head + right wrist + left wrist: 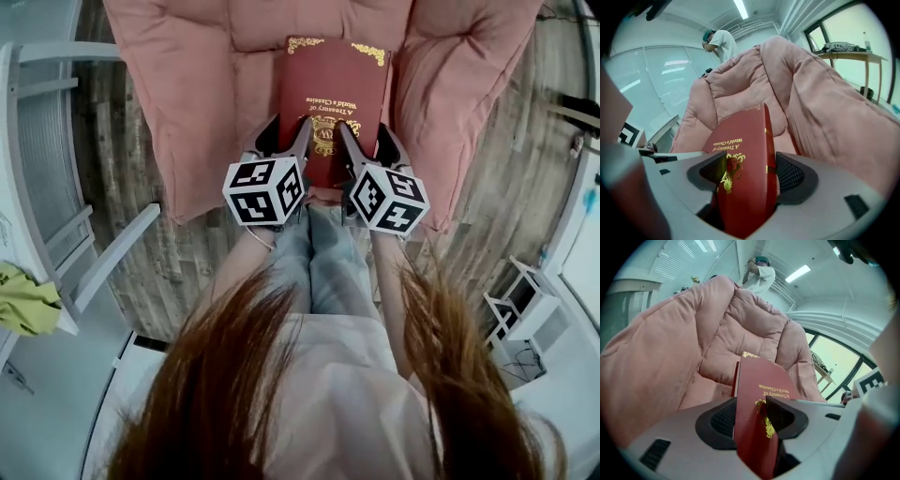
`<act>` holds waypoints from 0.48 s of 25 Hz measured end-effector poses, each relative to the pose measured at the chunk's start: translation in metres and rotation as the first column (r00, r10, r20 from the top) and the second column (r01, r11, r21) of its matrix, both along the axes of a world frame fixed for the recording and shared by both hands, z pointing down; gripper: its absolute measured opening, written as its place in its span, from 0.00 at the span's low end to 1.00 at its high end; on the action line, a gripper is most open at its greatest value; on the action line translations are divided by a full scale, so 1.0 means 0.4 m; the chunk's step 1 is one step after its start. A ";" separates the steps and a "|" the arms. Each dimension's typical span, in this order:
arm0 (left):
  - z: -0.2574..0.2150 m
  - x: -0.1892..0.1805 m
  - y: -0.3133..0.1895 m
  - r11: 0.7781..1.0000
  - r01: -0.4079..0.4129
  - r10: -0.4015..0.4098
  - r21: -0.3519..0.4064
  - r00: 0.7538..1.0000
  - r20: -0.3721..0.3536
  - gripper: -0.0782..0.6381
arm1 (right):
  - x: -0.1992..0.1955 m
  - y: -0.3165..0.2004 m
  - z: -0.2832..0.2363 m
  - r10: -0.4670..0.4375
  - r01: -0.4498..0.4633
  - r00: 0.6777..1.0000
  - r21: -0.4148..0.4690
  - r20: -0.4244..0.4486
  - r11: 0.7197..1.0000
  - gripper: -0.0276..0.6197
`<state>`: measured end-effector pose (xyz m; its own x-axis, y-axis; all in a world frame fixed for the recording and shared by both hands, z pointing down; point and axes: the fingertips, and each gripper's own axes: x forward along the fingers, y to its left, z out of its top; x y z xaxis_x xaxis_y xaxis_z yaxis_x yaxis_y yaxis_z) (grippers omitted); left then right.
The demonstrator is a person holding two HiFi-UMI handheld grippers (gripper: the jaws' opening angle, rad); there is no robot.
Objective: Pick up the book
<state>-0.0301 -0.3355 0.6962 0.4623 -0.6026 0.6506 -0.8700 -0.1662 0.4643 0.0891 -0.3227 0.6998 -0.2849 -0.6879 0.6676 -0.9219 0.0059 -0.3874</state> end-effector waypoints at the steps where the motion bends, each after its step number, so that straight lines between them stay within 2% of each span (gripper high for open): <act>1: -0.022 0.003 -0.007 1.000 -0.002 0.002 0.009 1.000 -0.002 0.36 | 0.003 -0.006 -0.022 0.002 -0.002 1.000 0.009 -0.004 1.000 0.55; 5: -0.103 0.017 -0.019 1.000 0.019 -0.019 0.022 1.000 -0.001 0.36 | 0.017 -0.025 -0.103 -0.020 0.021 1.000 0.024 -0.008 1.000 0.55; 12: -0.280 0.021 -0.061 0.993 0.059 -0.058 0.100 0.998 -0.013 0.36 | 0.021 -0.079 -0.281 -0.055 0.058 0.998 0.102 -0.036 0.993 0.55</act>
<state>-0.0217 -0.3597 0.5841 0.4306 -0.6909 0.5808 -0.8749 -0.1612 0.4568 0.0975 -0.3545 0.5873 -0.3041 -0.7367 0.6039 -0.9313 0.0963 -0.3514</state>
